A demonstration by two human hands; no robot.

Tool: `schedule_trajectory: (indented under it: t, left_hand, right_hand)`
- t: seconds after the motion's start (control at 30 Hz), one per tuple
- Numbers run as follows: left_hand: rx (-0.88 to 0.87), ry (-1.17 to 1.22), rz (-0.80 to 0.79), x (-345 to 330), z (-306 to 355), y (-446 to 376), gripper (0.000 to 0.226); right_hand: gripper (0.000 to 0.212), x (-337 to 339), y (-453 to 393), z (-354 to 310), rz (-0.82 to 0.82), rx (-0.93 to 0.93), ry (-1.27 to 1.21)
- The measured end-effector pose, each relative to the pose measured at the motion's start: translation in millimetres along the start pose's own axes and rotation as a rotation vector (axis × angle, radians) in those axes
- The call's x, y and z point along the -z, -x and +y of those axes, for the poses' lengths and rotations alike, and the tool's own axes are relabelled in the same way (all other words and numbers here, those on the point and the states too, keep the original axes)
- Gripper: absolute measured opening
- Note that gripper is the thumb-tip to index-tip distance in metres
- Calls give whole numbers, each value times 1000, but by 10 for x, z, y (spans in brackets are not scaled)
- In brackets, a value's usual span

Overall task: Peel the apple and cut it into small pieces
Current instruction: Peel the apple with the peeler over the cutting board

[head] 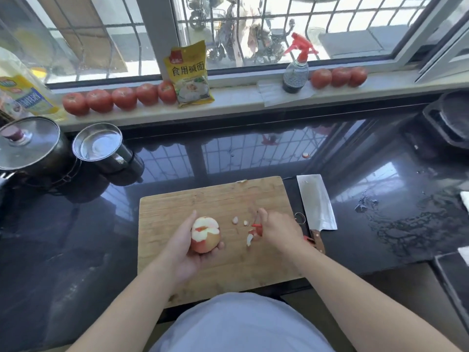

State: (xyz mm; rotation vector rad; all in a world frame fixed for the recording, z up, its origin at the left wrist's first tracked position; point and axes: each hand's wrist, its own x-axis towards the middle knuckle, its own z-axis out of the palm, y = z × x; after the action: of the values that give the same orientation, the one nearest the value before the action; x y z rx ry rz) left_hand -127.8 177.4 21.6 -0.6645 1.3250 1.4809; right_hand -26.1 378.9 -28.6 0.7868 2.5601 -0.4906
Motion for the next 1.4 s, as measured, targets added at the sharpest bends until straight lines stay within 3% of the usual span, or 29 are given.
schedule_trajectory:
  t: [0.13, 0.17, 0.2, 0.23, 0.3, 0.43, 0.6, 0.83, 0.93, 1.0, 1.07, 1.13, 1.23, 1.33, 1.4]
  left_hand:
    - [5, 40, 11, -299, 46, -198, 47]
    - [7, 48, 10, -400, 49, -237, 47]
    - [6, 55, 4, -504, 50, -267, 47]
    - [-1, 61, 6, -606, 44, -301, 47]
    - [-20, 66, 24, -789, 19, -387, 46]
    - [-53, 75, 104, -1050, -25, -540, 44]
    - [-56, 190, 186, -1150, -81, -621, 39]
    - [-54, 244, 204, -1003, -96, -506, 41]
    - [-36, 249, 176, -862, -99, -402, 44]
    - [-35, 268, 198, -714, -114, -332, 41]
    - [-30, 295, 214, -532, -122, -269, 39]
    - [-29, 295, 227, -328, -112, -229, 38]
    - [-43, 274, 230, -73, -56, -169, 40]
    - [-62, 246, 177, 92, -1, -88, 43]
    - [-89, 235, 112, 180, 29, -37, 45]
  right_hand:
    - [43, 321, -108, 317, -41, -202, -668]
    - [43, 428, -141, 415, -79, -175, -784]
    - [29, 509, -199, 531, -108, -133, -817]
    - [14, 579, -273, 656, -98, -88, -769]
    - [10, 659, -617, 950, 54, -112, -568]
    - [18, 891, -1382, 1378, 282, -178, -237]
    - [28, 863, -2010, 1606, 238, -222, -67]
    - [25, 899, -1978, 1431, 183, -271, -135]
    - [16, 812, -1523, 963, 108, 9, -226]
    - [21, 612, -1056, 560, -112, 248, -240]
    - [14, 417, -797, 317, -288, 327, -174]
    - [13, 301, -920, 233, -119, 260, -203]
    - [35, 307, -1272, 149, 121, 216, -105]
    - [36, 298, -1497, 36, 14, 184, -73]
    - [24, 265, -1551, 23, 76, 170, -109]
